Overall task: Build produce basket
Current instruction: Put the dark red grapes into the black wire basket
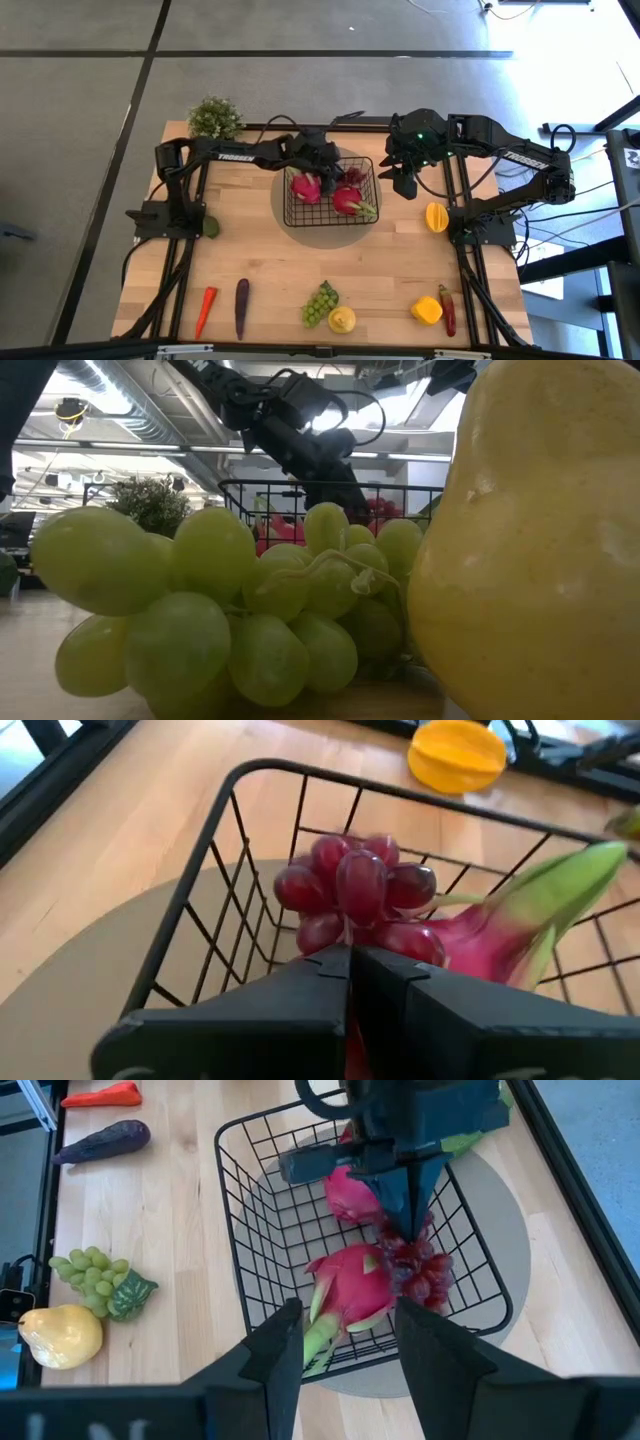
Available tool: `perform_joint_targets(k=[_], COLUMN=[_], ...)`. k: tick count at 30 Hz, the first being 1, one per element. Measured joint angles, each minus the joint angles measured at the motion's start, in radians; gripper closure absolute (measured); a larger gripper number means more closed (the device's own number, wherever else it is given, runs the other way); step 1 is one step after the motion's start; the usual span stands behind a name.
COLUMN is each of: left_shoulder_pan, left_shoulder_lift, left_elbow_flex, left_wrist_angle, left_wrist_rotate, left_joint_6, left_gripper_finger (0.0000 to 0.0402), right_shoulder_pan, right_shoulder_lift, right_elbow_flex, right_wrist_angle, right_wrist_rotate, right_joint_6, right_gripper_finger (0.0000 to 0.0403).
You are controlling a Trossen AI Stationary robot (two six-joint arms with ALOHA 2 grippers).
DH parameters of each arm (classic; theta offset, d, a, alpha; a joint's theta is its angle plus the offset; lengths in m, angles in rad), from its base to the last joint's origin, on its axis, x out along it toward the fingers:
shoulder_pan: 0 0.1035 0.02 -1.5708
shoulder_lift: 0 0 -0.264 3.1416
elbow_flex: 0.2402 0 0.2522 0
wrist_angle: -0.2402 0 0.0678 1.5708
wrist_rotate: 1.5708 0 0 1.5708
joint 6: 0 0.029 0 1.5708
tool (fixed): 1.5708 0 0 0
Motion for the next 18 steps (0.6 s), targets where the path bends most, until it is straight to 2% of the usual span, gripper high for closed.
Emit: perform_joint_targets(k=[8,14,18], left_shoulder_pan=[0.004,0.008,0.001], left_shoulder_lift=[0.019,0.019,0.019], left_elbow_flex=[0.0,0.0,0.0], left_wrist_angle=[0.0,-0.017,-0.017], left_wrist_rotate=[-0.004,-0.128,-0.133], left_joint_6=[0.011,0.016,0.059], left_gripper_finger=[0.0401,0.0402,0.0399], right_shoulder_pan=[0.0,0.0,0.0], right_shoulder_lift=[0.0,0.0,0.0], right_elbow_flex=[0.0,0.0,0.0], right_wrist_angle=[0.001,0.001,0.001], right_wrist_rotate=[0.0,0.0,0.0], right_joint_6=[0.003,0.004,0.004], right_gripper_finger=[0.0253,0.0253,0.0253])
